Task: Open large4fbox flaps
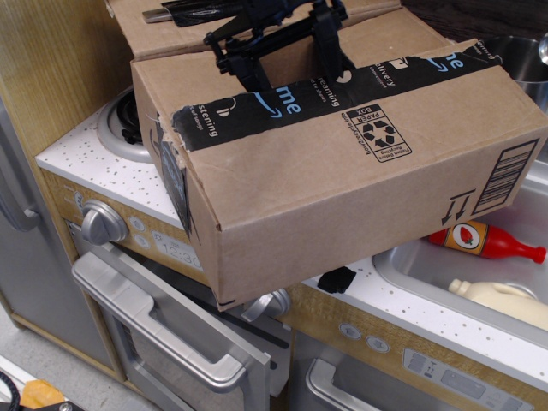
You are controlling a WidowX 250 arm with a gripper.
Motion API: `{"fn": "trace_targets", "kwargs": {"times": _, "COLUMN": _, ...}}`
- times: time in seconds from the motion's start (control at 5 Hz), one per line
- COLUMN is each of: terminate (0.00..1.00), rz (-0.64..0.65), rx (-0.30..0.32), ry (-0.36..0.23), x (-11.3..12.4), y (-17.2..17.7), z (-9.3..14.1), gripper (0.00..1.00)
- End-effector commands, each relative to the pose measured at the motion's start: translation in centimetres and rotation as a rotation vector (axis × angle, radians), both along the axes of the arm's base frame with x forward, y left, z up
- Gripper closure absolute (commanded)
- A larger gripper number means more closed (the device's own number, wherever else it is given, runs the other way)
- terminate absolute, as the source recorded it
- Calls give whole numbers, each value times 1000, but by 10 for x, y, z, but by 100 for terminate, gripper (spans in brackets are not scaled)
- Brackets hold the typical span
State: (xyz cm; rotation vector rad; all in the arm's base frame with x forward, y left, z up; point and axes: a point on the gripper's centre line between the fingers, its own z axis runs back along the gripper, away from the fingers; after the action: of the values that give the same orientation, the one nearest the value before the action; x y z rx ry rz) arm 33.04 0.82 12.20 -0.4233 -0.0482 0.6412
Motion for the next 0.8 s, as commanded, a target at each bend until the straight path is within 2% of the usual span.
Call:
{"fn": "trace_targets", "kwargs": {"times": 0.0, "terminate": 0, "rz": 25, "rx": -70, "ry": -33, "x": -21, "y": -24, "z": 21, "gripper": 0}}
{"fn": "trace_targets", "kwargs": {"times": 0.2, "terminate": 0, "rz": 51, "rx": -53, "ry": -36, "x": -29, "y": -41, "z": 33, "gripper": 0}}
{"fn": "trace_targets", "kwargs": {"times": 0.6, "terminate": 0, "rz": 80, "rx": -11, "ry": -74, "x": -27, "y": -74, "z": 63, "gripper": 0}}
